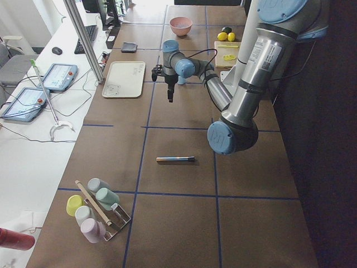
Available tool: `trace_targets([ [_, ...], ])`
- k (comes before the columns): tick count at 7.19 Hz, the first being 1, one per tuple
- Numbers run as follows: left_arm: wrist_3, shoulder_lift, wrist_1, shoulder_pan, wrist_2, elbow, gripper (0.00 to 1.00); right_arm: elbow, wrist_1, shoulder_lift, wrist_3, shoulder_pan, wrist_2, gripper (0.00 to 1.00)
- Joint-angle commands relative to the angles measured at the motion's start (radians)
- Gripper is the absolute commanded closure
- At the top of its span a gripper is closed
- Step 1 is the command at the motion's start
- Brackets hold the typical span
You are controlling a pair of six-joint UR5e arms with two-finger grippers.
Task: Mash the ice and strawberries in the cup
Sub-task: 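Move the left gripper back toward the steel muddler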
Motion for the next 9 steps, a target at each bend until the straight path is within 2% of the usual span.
trace_targets([
  [1, 0.386, 0.187, -0.016, -0.243, -0.127, 0.004, 0.00, -0.001, 0.000, 0.002, 0.000, 0.000, 0.000, 0.01],
  [3, 0.623, 0.291, -0.016, -0.403, -0.216, 0.034, 0.00, -0.001, 0.000, 0.002, 0.000, 0.000, 0.000, 0.01],
  [4, 0.663, 0.354, -0.045, -0.422, -0.224, 0.041, 0.00, 0.001, 0.000, 0.002, 0.000, 0.000, 0.000, 0.01],
  [5, 0.633, 0.388, -0.147, -0.421, -0.223, 0.082, 0.00, 0.001, 0.000, 0.002, 0.000, 0.000, 0.002, 0.01],
  [7, 0.384, 0.378, -0.395, -0.412, -0.218, 0.209, 0.00, 0.002, 0.000, 0.002, 0.000, 0.000, 0.002, 0.01],
  [8, 0.259, 0.375, -0.544, -0.369, -0.214, 0.295, 0.00, 0.001, 0.000, 0.002, 0.000, 0.000, 0.002, 0.01],
  [9, 0.163, 0.373, -0.642, -0.304, -0.176, 0.335, 0.00, 0.002, 0.000, 0.002, 0.000, 0.000, 0.003, 0.01],
])
